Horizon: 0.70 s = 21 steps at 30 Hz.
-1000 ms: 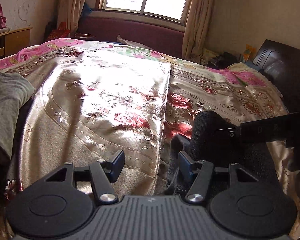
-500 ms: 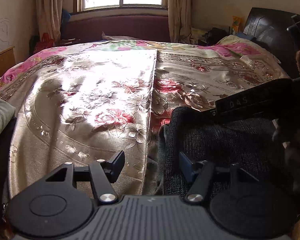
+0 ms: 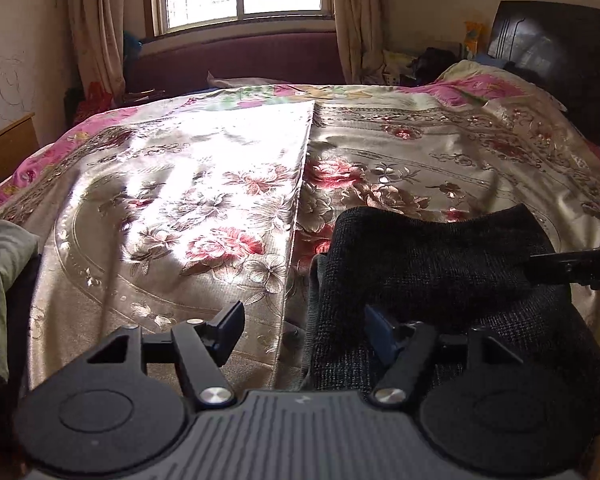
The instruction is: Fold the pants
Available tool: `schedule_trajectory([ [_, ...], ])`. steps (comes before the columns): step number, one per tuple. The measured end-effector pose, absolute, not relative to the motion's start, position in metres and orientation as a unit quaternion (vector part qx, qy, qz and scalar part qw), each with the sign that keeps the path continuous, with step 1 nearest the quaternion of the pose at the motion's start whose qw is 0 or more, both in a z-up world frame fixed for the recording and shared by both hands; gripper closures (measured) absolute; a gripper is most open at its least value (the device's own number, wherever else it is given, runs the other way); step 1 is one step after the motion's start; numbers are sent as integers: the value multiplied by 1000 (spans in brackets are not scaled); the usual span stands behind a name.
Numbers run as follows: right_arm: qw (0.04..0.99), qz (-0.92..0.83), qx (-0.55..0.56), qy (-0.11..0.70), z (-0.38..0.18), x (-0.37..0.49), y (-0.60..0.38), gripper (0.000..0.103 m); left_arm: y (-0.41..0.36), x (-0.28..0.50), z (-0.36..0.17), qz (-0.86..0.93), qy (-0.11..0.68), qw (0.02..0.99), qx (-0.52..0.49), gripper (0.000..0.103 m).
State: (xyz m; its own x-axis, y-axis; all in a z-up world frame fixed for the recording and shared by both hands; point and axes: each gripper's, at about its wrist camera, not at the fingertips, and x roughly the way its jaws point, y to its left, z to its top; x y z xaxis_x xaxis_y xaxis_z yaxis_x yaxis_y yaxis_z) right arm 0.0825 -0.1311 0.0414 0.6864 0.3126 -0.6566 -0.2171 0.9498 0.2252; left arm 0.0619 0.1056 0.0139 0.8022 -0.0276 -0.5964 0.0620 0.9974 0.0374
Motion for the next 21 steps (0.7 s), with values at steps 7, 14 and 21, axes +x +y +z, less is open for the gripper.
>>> schedule_trajectory([
  [7,922,122,58,363,43,52,-142,66,88,34,21,-29,294,954,46,17],
  [14,922,105,67,366,41,34,-150,66,76,23,18,-36,288,955,67,15],
  [21,922,99,65,368,39,24,-149,66,71,15,20,-46,274,958,78,6],
])
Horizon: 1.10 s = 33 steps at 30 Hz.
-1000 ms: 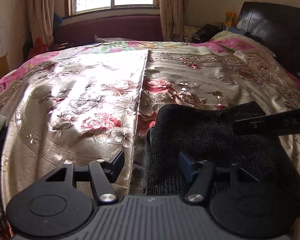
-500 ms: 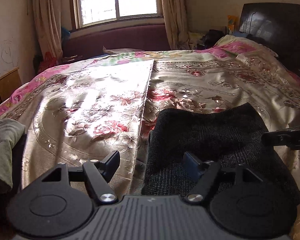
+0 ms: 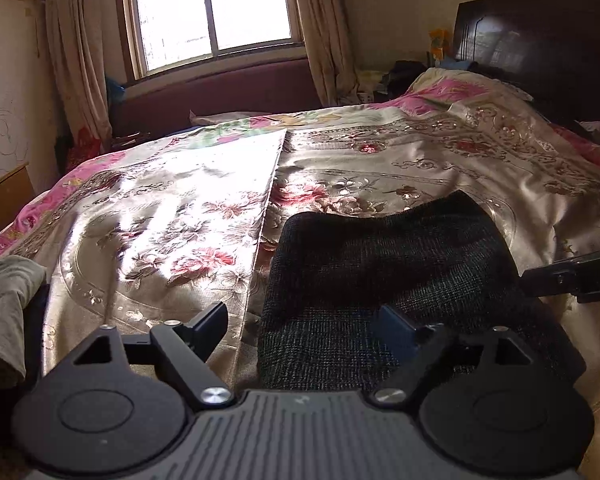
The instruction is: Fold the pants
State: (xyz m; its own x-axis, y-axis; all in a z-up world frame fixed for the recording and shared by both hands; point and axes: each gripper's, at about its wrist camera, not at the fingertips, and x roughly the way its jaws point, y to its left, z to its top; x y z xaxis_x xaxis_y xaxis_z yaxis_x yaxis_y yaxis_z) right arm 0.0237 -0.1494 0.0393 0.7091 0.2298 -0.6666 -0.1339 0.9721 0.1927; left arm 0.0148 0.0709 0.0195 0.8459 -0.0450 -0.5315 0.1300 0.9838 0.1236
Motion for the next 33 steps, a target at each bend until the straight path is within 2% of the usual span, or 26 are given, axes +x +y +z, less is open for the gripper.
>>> schedule_trajectory([
  [8,921,96,62,372,37,20,-147,66,71,14,17,-53,272,958,77,0],
  [24,917,102,64,381,31,3,-139,66,65,13,13,-62,290,952,73,0],
  [33,922,103,32,371,31,-8,-125,62,55,7,13,-69,296,949,82,0],
])
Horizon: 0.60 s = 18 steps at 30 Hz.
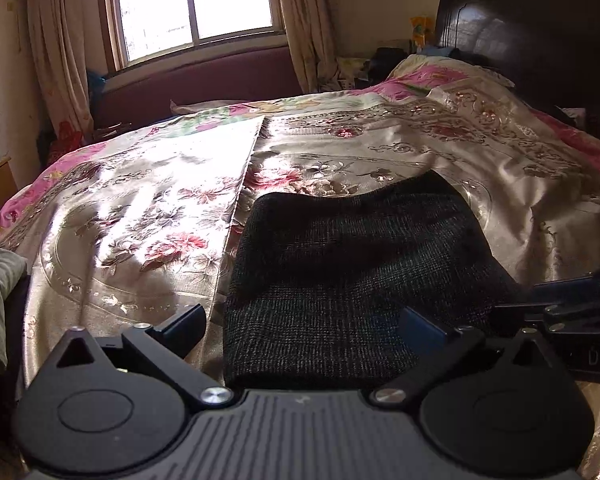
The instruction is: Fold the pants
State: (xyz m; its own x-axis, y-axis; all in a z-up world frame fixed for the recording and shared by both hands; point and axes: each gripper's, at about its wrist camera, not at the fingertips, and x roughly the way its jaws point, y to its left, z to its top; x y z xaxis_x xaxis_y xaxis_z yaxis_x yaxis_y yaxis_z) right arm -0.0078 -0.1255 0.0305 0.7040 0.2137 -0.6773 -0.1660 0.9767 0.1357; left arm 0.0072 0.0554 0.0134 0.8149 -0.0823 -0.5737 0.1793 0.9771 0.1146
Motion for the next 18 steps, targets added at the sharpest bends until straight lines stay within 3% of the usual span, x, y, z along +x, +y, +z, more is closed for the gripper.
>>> schedule_trajectory([
  [18,923,99,43,370,29,-11,-128,62,57,5,17,-65,289,951,87,0],
])
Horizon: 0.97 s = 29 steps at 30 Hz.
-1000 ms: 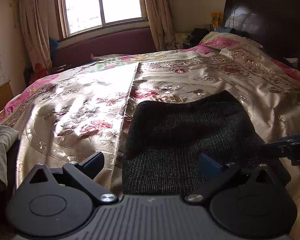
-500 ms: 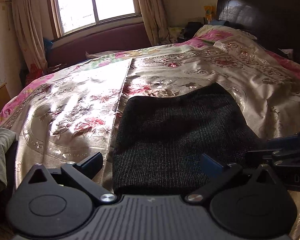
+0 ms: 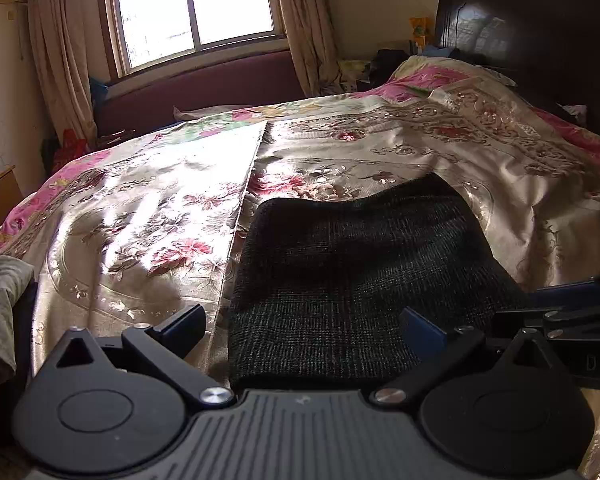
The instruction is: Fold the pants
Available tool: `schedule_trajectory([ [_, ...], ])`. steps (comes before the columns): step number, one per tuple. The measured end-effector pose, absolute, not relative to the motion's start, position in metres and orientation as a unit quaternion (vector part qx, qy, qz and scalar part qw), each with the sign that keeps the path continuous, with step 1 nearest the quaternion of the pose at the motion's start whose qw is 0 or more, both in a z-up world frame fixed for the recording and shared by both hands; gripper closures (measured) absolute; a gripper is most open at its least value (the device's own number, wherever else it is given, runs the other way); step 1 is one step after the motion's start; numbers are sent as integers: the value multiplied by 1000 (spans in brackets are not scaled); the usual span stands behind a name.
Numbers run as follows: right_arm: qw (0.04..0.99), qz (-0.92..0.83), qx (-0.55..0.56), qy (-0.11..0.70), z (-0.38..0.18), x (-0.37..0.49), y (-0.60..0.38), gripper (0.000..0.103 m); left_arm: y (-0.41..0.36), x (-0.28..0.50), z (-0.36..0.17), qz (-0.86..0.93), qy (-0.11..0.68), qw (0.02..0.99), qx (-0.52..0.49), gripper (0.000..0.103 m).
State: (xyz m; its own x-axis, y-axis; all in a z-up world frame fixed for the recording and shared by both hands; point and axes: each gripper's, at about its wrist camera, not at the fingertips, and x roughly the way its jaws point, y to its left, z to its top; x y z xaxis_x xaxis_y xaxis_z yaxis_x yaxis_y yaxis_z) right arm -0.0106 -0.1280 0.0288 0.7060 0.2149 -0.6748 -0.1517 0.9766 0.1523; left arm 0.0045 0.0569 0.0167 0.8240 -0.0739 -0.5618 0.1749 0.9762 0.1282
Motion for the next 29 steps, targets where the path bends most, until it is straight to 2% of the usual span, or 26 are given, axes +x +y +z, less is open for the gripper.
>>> schedule_trajectory([
  [29,923,100,43,369,29,-13,-128,61,57,4,17,-65,291,951,86,0],
])
